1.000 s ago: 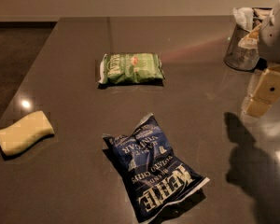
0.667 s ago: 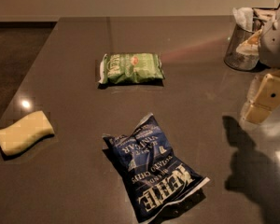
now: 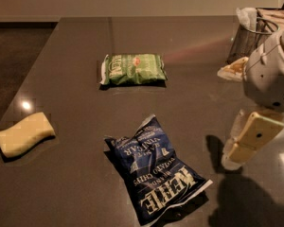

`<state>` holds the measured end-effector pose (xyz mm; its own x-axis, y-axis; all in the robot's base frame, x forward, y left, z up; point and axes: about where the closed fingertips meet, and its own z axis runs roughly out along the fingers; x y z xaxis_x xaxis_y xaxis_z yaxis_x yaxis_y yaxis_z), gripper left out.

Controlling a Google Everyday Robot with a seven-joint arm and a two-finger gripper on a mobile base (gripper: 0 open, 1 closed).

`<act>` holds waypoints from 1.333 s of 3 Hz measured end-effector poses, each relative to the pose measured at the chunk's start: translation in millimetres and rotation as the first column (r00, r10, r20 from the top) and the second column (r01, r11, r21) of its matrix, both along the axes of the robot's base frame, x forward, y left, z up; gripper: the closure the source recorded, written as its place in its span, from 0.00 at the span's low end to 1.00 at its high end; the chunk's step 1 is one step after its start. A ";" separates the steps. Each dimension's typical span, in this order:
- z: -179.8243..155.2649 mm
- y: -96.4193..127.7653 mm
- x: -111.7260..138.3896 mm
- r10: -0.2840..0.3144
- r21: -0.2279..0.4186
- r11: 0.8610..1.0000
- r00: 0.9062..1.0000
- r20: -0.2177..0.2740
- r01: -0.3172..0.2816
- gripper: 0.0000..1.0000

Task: Move blue chip bag near green jalapeno chip bag

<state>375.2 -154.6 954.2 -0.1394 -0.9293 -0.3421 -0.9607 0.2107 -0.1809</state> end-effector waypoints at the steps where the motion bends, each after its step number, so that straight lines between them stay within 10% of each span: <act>1: -16.6 32.2 -12.3 0.025 0.040 0.999 1.000 -0.013 -0.024 0.00; 4: -63.7 110.8 -25.7 0.093 0.099 0.992 0.992 -0.088 -0.084 0.00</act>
Offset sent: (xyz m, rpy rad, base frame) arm -0.0185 0.1026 -0.0579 0.1245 0.0783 0.0819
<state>349.5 -43.9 890.6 -0.0932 -0.9034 -0.4186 -0.9879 0.1364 -0.0744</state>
